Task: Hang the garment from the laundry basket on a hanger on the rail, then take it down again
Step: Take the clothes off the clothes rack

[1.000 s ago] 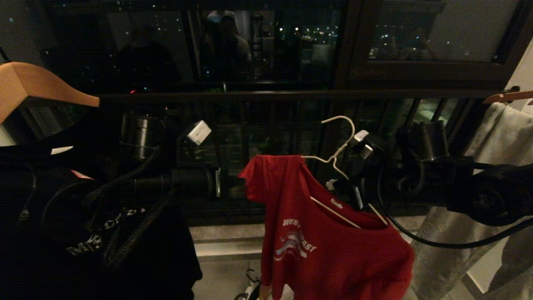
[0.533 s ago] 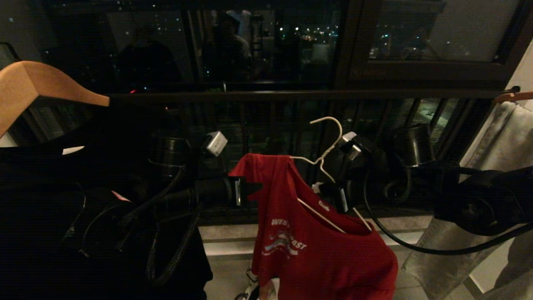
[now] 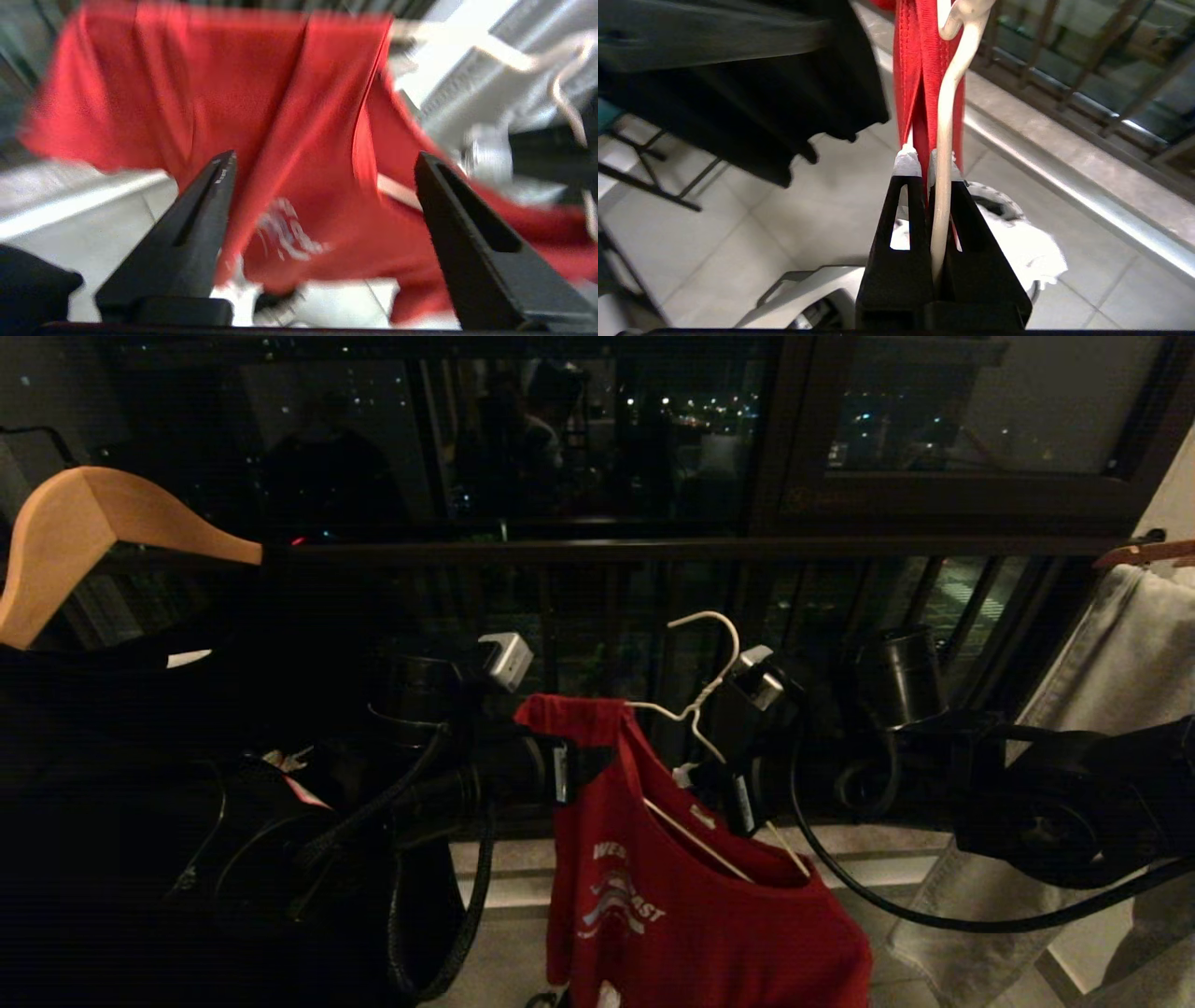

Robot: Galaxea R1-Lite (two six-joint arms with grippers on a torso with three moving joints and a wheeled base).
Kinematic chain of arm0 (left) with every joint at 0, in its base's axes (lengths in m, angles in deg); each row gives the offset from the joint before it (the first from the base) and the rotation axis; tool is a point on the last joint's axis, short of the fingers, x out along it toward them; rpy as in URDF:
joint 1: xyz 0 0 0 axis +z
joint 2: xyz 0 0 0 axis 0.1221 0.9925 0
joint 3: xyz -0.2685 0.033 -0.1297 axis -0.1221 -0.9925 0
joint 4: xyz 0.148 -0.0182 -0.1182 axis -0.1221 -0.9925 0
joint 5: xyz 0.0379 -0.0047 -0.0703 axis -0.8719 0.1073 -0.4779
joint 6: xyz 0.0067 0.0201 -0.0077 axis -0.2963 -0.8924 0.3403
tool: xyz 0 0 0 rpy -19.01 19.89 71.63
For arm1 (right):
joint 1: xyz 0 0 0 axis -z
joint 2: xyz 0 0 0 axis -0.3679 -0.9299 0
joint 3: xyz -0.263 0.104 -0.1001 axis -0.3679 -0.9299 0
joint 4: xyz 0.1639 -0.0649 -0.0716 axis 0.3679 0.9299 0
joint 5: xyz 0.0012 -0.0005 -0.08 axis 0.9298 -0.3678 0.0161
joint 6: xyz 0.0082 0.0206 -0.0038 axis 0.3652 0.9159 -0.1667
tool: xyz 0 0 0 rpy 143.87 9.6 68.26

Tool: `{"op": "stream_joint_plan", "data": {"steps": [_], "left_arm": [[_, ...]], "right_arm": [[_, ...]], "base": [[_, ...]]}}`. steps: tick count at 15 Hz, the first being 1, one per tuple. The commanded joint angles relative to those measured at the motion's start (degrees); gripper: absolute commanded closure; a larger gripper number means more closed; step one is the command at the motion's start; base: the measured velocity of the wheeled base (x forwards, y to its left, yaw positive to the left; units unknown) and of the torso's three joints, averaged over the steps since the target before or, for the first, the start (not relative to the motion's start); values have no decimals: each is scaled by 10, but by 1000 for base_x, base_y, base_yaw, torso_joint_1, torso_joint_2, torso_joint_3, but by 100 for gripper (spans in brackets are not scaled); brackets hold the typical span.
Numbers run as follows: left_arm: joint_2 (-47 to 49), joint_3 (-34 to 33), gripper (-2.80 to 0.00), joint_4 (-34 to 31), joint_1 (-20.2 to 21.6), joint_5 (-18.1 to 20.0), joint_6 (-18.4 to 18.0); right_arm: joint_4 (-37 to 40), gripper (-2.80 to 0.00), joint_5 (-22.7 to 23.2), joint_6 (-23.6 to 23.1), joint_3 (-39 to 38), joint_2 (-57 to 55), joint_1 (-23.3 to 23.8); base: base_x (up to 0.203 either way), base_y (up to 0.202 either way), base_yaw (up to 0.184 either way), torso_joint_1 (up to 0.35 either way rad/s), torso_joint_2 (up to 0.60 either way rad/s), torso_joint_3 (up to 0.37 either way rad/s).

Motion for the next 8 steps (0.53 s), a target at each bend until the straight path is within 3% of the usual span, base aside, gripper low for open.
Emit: {"op": "stream_joint_plan", "data": {"steps": [1, 8], "left_arm": [[15, -3, -280, 29, -11, -25, -5], [39, -4, -280, 41, -15, -100, -72]], "right_arm": [[-2, 0, 0, 2, -2, 3, -11], [-2, 0, 0, 2, -5, 10, -14]], "base": [[0, 0, 0, 0, 0, 0], [0, 0, 0, 0, 0, 0]]}}
